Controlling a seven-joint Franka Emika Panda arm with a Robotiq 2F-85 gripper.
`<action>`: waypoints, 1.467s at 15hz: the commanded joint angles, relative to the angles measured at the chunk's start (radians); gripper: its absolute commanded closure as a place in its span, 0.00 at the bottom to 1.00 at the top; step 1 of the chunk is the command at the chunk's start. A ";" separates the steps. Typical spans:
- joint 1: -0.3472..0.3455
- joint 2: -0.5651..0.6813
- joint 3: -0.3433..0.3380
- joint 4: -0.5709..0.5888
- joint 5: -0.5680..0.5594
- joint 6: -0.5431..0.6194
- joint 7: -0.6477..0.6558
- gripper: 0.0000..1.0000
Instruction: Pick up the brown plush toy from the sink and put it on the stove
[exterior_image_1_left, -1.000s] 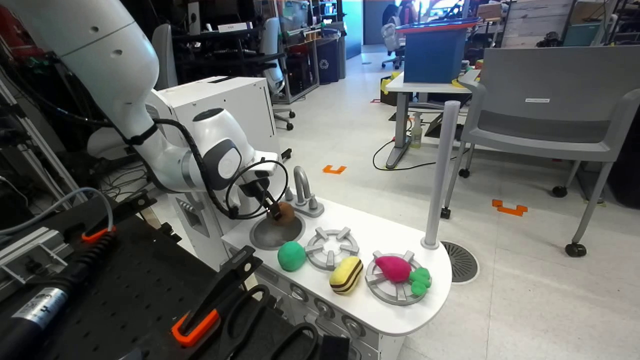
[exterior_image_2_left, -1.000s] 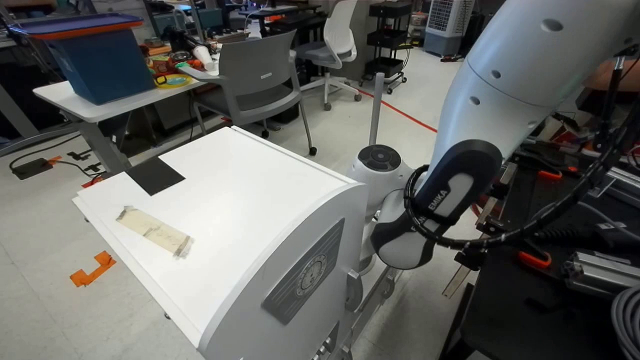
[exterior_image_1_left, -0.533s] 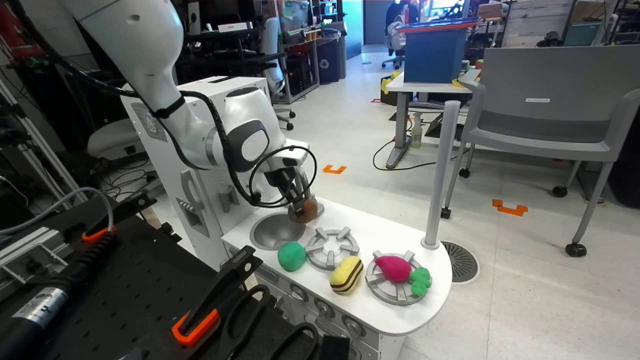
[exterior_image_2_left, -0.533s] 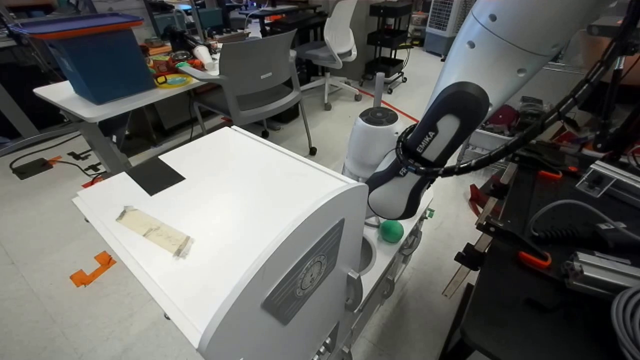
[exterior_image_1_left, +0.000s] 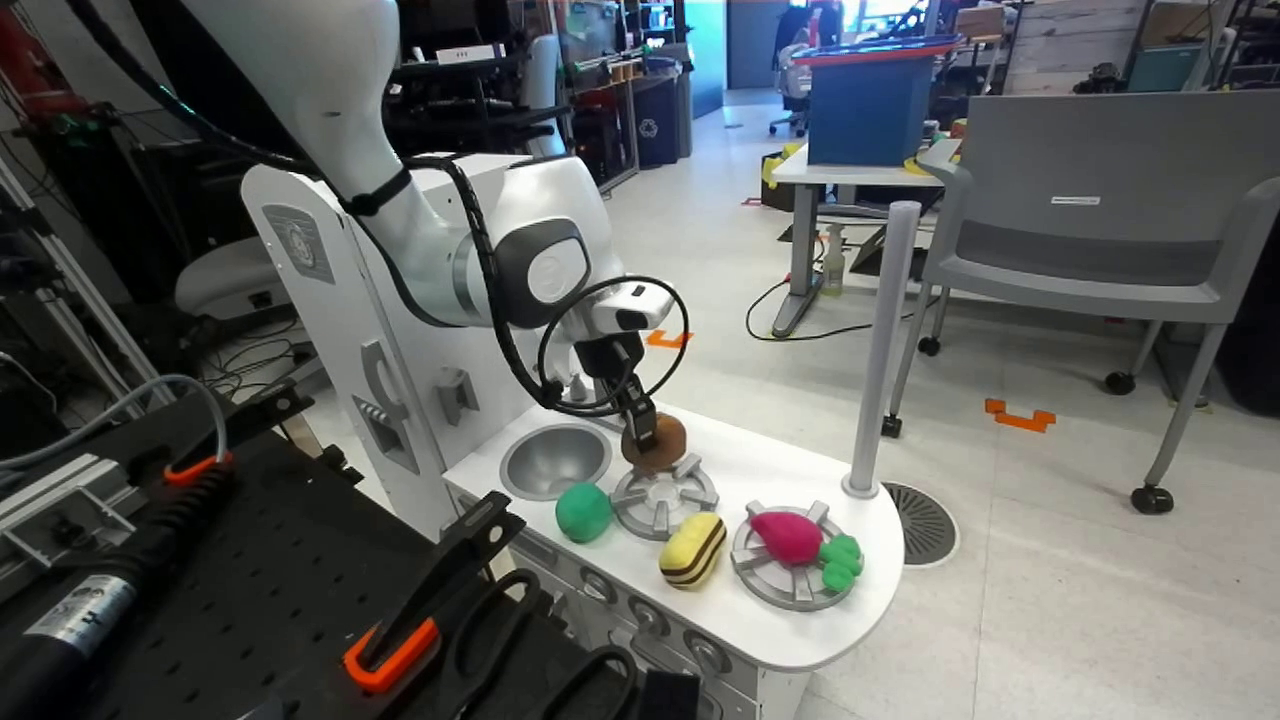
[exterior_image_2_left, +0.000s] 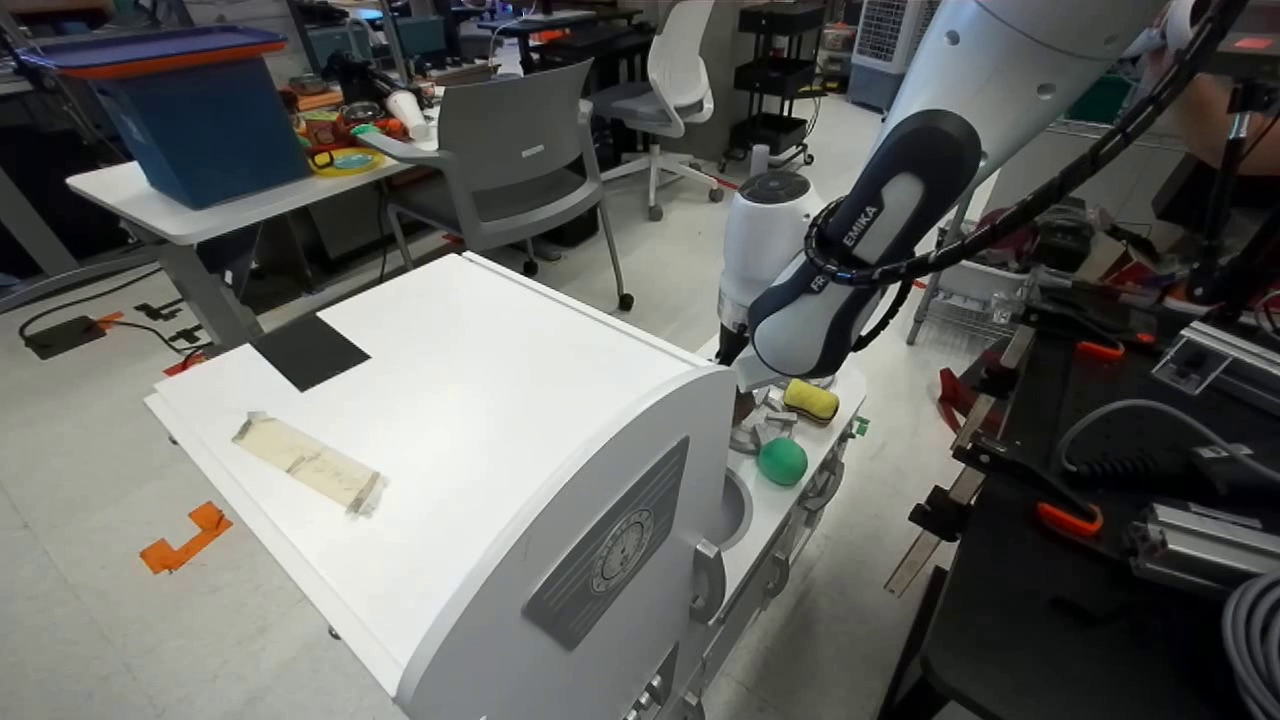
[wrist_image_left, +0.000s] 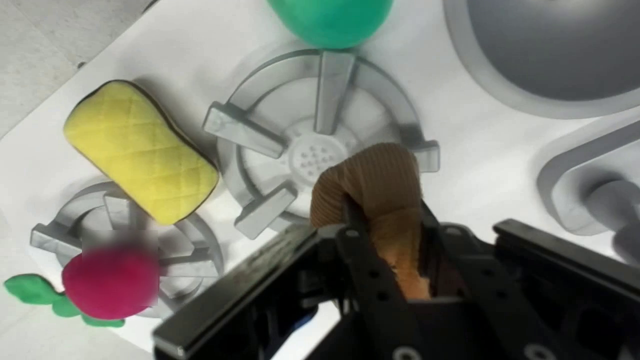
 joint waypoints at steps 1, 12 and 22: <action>0.020 0.006 -0.053 -0.011 0.010 -0.019 0.037 0.94; 0.043 0.042 -0.060 -0.030 0.005 -0.014 0.044 0.30; 0.060 -0.254 -0.007 -0.289 -0.064 -0.355 0.015 0.00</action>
